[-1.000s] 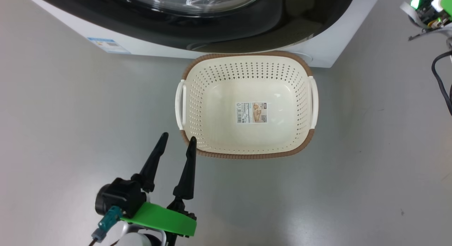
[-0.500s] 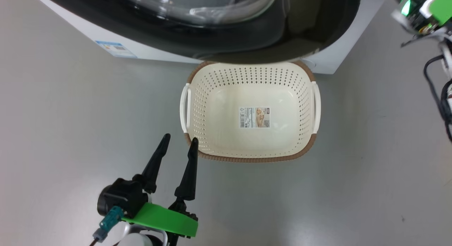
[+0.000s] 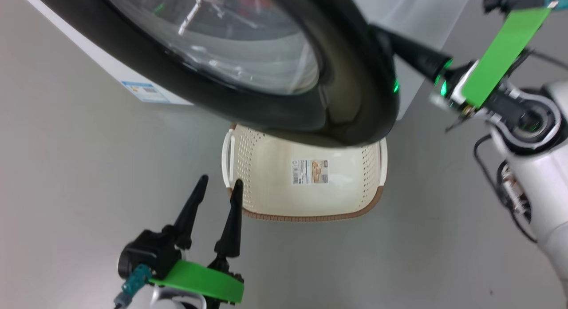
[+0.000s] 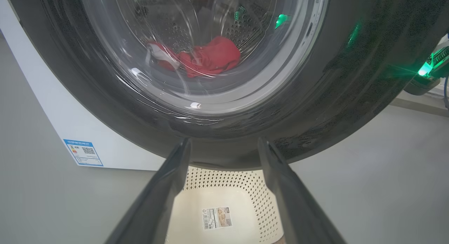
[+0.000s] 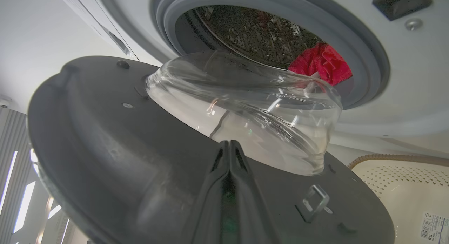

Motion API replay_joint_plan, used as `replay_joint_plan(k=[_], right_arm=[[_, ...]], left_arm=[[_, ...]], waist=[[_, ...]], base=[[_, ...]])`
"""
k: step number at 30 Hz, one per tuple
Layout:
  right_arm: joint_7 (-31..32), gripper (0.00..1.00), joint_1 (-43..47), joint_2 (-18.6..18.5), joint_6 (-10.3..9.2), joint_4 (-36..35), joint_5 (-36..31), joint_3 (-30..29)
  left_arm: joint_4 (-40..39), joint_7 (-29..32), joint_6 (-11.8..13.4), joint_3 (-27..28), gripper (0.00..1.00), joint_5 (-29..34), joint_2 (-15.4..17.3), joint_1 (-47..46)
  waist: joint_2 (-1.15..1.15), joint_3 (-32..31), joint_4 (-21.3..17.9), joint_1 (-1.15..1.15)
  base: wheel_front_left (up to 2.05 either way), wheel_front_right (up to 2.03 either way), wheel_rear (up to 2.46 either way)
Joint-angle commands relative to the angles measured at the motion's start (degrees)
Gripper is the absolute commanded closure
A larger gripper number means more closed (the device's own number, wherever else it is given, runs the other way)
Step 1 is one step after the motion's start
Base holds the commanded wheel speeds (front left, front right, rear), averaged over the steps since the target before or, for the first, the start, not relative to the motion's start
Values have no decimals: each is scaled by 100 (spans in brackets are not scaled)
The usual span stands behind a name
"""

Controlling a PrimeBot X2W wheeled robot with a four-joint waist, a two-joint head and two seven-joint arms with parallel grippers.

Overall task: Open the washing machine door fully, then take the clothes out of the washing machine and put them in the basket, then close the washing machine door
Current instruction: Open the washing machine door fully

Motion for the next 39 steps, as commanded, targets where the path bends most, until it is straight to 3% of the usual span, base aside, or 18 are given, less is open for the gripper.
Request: replay_joint_plan(k=[1,21,39], right_arm=[[57,100,226,157,44,-213,-75,135],[457,100,1453,647,44,-750,-129,637],[256,100,1686,775,44,-702,-336,599]], left_arm=[[-93,-69,11,202,0,66,61,180],[-63,-69,-35,495,0,201,61,826],[-96,-69,-40,552,0,225,61,899]], waist=[[0,-186,-57,0],[0,-1175,-138,0],[0,-1278,-194,0]], base=[[0,0,0],[0,0,0],[0,0,0]])
